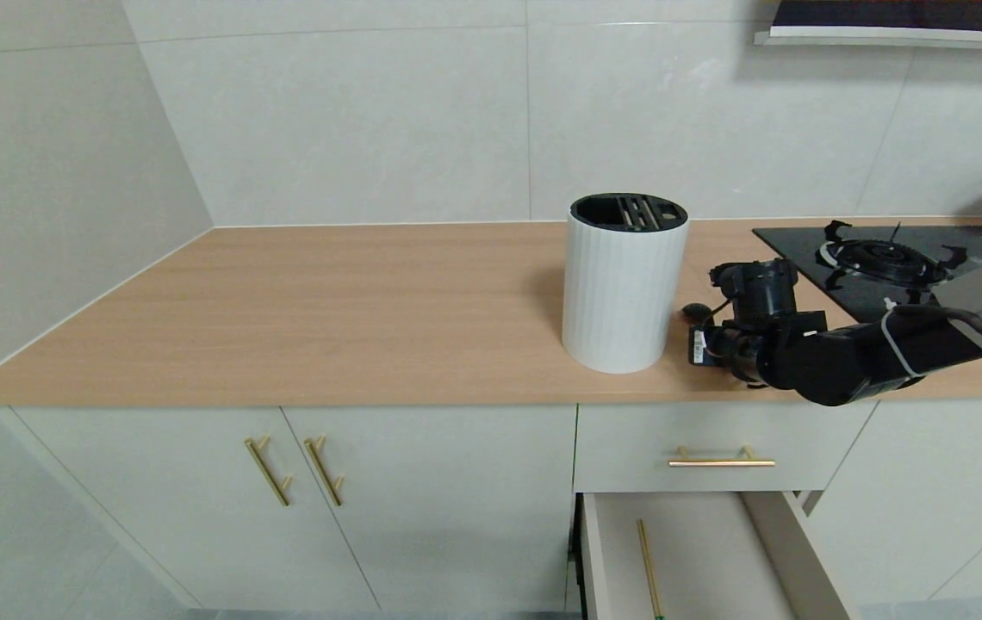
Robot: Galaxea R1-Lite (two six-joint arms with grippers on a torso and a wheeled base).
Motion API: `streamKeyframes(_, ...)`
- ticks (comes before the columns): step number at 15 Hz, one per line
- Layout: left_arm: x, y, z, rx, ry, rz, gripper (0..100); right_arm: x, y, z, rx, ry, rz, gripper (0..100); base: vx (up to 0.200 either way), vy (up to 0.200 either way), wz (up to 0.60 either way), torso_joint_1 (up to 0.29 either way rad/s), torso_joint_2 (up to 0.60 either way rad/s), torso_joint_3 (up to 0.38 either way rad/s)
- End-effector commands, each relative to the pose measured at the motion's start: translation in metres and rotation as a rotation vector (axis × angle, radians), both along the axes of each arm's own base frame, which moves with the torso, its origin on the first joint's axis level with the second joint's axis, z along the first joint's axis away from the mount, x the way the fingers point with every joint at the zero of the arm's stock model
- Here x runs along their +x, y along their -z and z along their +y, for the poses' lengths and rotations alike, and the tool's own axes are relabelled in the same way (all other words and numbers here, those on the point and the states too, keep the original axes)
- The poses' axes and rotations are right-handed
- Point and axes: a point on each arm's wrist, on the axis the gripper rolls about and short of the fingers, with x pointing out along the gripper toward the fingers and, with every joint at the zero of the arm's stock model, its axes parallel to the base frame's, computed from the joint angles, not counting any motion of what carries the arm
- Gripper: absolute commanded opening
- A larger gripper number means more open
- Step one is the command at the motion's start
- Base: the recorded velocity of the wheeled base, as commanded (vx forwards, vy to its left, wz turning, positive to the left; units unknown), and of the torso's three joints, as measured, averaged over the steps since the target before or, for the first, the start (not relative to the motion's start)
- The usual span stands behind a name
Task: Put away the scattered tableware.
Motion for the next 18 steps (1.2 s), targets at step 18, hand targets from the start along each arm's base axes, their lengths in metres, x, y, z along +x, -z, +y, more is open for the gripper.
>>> streamKeyframes(18,0.000,0.000,0.000,0.000,0.000,0.001,100,-0.221,-0.045,-0.058,0.064,-0.232,0.056,0,0.000,0.000,0.00,0.000,0.00,0.000)
